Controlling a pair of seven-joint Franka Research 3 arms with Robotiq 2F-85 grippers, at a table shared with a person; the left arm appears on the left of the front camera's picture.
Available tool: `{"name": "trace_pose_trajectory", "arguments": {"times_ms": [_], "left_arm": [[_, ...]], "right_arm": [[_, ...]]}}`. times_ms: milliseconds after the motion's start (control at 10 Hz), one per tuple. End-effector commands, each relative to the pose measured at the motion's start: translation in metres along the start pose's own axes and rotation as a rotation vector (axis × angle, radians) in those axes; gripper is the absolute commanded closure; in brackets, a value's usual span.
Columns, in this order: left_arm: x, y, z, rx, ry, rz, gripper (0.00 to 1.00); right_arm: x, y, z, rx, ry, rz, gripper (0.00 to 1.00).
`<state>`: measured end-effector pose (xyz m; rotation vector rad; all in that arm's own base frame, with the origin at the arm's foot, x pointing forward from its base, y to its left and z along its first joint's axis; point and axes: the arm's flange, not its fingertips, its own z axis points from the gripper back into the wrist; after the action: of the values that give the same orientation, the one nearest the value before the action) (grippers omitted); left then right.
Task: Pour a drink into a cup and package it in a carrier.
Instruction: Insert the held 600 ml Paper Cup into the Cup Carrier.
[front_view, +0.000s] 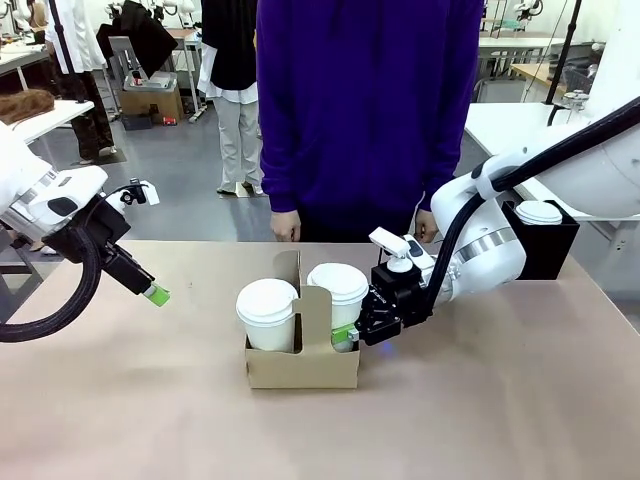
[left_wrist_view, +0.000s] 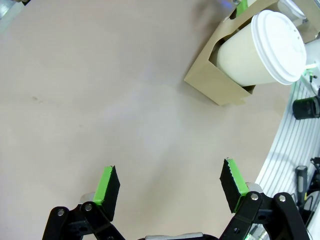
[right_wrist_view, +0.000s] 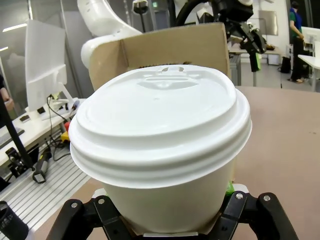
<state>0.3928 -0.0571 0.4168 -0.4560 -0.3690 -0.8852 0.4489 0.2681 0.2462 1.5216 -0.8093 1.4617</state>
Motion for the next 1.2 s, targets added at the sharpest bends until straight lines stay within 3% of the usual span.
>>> {"name": "trace_pose_trajectory", "arguments": {"times_ms": [0, 100, 1100], "left_arm": [[0.0, -0.001, 0.0, -0.008, -0.018, 0.004, 0.0], [0.0, -0.001, 0.0, -0.008, -0.018, 0.004, 0.0], [0.0, -0.001, 0.0, -0.008, -0.018, 0.004, 0.0]], "right_arm": [[-0.003, -0.007, 0.001, 0.008, 0.025, 0.046, 0.2], [-0.003, -0.006, 0.002, 0.014, 0.046, 0.07, 0.0], [0.03, 0.007, 0.051, -0.046, 0.12, 0.127, 0.0]]}}
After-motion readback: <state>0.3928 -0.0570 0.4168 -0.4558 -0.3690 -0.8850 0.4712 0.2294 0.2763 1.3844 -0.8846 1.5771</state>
